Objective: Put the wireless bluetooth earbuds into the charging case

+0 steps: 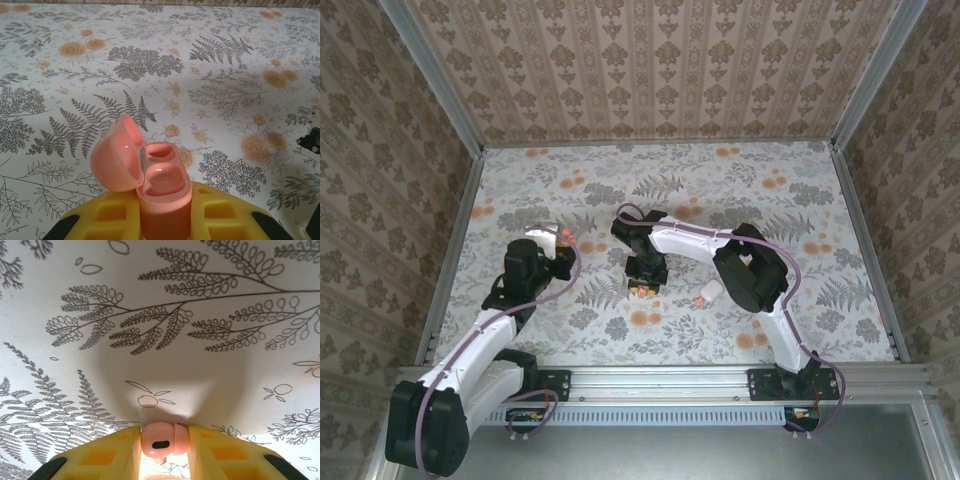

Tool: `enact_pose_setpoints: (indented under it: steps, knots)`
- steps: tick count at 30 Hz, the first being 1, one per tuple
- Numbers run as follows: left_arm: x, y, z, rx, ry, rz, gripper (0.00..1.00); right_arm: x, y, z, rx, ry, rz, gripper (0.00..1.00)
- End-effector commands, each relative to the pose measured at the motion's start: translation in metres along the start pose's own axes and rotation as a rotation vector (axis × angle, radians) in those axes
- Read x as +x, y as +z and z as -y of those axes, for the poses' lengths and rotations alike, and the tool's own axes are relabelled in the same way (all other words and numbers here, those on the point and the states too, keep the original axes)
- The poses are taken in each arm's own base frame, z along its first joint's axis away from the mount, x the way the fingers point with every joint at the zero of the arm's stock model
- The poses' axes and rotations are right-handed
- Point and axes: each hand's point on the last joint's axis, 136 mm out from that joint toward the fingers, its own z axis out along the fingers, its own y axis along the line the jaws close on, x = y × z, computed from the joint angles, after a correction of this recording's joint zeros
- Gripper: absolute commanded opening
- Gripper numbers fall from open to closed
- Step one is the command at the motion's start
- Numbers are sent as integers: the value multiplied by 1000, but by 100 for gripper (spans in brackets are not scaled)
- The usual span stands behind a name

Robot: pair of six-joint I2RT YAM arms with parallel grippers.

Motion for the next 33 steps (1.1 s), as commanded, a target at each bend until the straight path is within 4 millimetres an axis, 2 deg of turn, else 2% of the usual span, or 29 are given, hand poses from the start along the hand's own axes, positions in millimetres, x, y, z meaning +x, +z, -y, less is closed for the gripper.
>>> enact_pose_setpoints:
  steps: [1,10,16,24,26,27,33]
  knots:
    - [-4,-1,2,16,-10,5,10,-1,3,-5,-4,-28,0,30]
    - [-3,4,13,76,-20,6,10,-7,-6,-9,-33,-66,39,27]
    - [-3,9,34,155,11,11,9,-11,-22,-10,-97,-79,125,27]
    - [2,22,73,294,102,39,9,-28,-57,0,-233,-111,350,28]
    - [5,27,77,310,124,46,9,-35,-68,2,-264,-133,424,28]
    - [9,27,89,346,152,50,9,-38,-76,4,-275,-147,465,28]
    - [12,30,113,436,225,121,9,-47,-113,3,-368,-247,669,28]
